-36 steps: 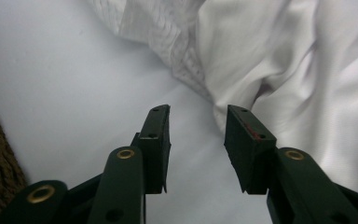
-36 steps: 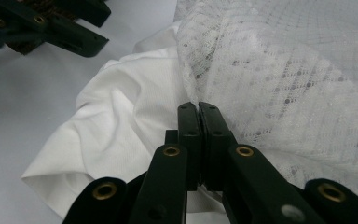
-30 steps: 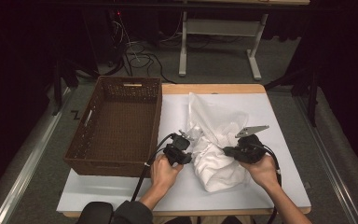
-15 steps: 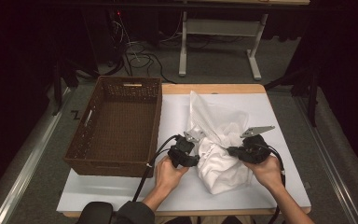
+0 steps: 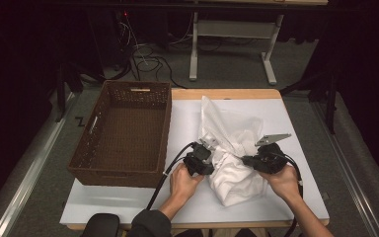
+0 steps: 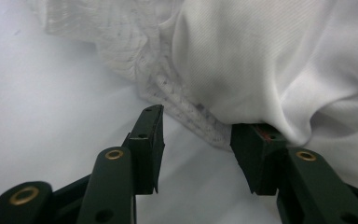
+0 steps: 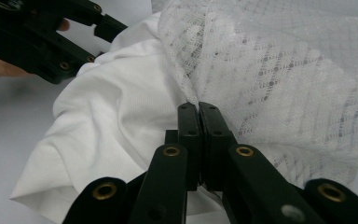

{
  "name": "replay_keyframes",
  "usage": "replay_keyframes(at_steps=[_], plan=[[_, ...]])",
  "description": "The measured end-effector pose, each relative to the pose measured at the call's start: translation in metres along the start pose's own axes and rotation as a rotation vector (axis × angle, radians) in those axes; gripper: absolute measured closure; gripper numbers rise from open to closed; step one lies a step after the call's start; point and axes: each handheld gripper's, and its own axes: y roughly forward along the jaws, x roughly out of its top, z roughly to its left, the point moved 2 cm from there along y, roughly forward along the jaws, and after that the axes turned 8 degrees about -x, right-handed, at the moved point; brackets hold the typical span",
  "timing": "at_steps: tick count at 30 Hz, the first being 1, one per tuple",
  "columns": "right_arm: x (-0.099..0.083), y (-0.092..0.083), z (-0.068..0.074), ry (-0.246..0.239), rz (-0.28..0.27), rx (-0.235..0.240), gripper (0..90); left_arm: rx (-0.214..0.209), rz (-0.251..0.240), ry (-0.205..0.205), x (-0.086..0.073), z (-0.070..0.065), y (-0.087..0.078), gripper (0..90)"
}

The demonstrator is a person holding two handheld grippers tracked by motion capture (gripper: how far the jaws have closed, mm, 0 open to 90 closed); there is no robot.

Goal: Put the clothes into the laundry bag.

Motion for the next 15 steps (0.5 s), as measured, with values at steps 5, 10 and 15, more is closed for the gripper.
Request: replay_keyframes(at_steps=[5,10,15], plan=[[-0.001,-0.001,-0.003,0.006,-0.001,-0.007,89.9,0.044,0.042,-0.012,0.000,0.005,-0.010,56.7],[-0.002,-0.002,-0.004,0.007,0.000,-0.011,89.9,0.076,0.049,-0.062,0.003,0.015,-0.003,56.9],[-0.002,-0.001,-0.003,0.014,0.001,-0.011,89.9,0.031,0.025,-0.120,0.007,0.020,0.009,55.3]])
